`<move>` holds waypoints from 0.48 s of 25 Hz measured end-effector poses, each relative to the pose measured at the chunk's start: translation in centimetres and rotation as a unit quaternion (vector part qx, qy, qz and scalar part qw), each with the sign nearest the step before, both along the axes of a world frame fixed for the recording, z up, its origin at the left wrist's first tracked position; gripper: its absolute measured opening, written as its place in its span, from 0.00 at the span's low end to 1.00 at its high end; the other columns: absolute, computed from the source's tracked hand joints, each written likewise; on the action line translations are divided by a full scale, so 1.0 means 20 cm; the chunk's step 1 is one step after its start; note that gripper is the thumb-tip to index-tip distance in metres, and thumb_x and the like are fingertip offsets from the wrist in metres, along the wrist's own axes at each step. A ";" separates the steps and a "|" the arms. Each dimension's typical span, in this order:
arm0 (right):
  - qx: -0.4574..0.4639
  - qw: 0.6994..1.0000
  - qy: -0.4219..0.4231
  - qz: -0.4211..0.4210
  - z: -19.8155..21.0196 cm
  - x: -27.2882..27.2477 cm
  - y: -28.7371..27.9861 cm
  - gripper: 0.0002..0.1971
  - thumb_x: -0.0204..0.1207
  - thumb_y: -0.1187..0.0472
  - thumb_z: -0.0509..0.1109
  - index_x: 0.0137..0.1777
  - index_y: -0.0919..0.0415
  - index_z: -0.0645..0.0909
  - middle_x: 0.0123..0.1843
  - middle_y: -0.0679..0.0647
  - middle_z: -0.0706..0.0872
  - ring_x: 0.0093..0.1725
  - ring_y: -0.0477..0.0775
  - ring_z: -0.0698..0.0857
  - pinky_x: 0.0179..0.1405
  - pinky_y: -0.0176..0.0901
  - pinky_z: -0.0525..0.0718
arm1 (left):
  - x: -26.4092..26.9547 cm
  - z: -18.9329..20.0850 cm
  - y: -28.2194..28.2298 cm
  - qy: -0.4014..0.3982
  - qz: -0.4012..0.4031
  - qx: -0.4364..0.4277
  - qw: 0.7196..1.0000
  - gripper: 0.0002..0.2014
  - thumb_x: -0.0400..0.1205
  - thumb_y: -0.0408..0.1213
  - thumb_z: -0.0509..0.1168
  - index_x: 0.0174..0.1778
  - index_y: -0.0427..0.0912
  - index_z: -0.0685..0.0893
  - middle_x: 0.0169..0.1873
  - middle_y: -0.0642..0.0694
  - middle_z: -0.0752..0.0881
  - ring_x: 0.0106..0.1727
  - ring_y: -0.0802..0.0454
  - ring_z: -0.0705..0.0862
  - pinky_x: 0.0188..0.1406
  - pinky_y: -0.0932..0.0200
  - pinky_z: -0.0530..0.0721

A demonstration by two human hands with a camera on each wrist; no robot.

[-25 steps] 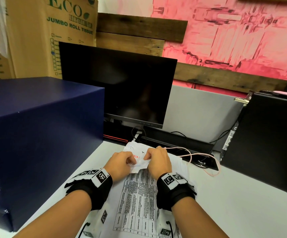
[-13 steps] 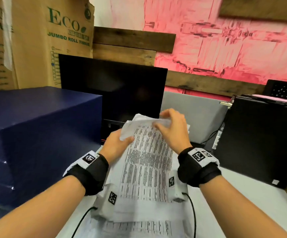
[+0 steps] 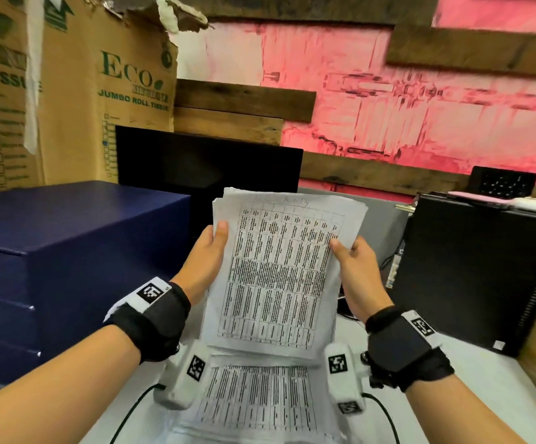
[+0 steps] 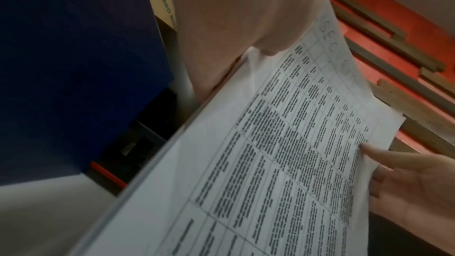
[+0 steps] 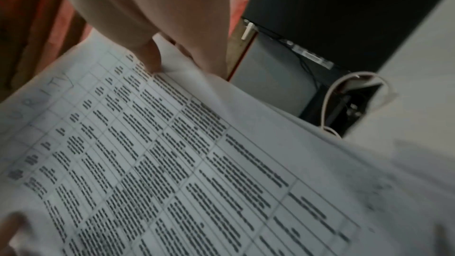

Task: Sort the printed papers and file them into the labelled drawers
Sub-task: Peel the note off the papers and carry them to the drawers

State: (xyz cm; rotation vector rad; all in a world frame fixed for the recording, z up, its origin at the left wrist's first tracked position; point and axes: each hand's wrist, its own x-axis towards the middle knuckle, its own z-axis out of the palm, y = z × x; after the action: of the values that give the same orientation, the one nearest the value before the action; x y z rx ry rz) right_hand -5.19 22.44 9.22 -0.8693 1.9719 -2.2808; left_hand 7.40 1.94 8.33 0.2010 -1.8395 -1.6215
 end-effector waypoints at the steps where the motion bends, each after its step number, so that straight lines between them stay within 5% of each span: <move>1: -0.010 1.000 0.015 -0.008 0.02 0.02 -0.01 0.10 0.86 0.64 0.60 0.65 0.57 0.74 0.57 0.42 0.84 0.55 0.34 0.82 0.51 0.31 0.79 | 0.00 0.02 -0.01 0.001 0.005 -0.005 1.000 0.26 0.84 0.61 0.52 0.68 0.47 0.76 0.60 0.48 0.86 0.60 0.49 0.86 0.65 0.40 0.81; 6: -0.009 0.998 0.043 -0.051 0.03 0.06 -0.01 0.13 0.86 0.64 0.60 0.67 0.54 0.63 0.57 0.45 0.82 0.54 0.35 0.81 0.48 0.29 0.80 | 0.02 0.12 0.03 0.027 0.017 -0.042 0.999 0.11 0.89 0.45 0.51 0.66 0.48 0.67 0.52 0.58 0.80 0.49 0.68 0.83 0.49 0.66 0.82; 9: 0.019 0.999 0.008 -0.025 -0.04 0.07 0.00 0.15 0.86 0.61 0.61 0.68 0.53 0.61 0.58 0.45 0.80 0.53 0.37 0.80 0.45 0.31 0.78 | 0.02 0.09 0.04 0.018 0.007 -0.082 0.996 0.16 0.87 0.50 0.53 0.67 0.46 0.70 0.56 0.53 0.83 0.55 0.59 0.86 0.56 0.57 0.84; 12: 0.067 0.998 0.005 -0.010 -0.08 0.07 0.02 0.12 0.86 0.59 0.61 0.67 0.56 0.66 0.53 0.39 0.78 0.49 0.34 0.79 0.42 0.27 0.77 | -0.01 0.06 0.02 0.025 0.015 -0.073 0.997 0.16 0.87 0.48 0.56 0.65 0.45 0.78 0.54 0.48 0.88 0.52 0.53 0.89 0.51 0.54 0.87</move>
State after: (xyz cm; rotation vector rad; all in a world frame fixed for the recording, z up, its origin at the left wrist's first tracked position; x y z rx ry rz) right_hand -3.86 22.81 7.68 -0.8546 2.1178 -2.1286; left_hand 7.27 2.26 9.46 0.1216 -1.8994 -1.4513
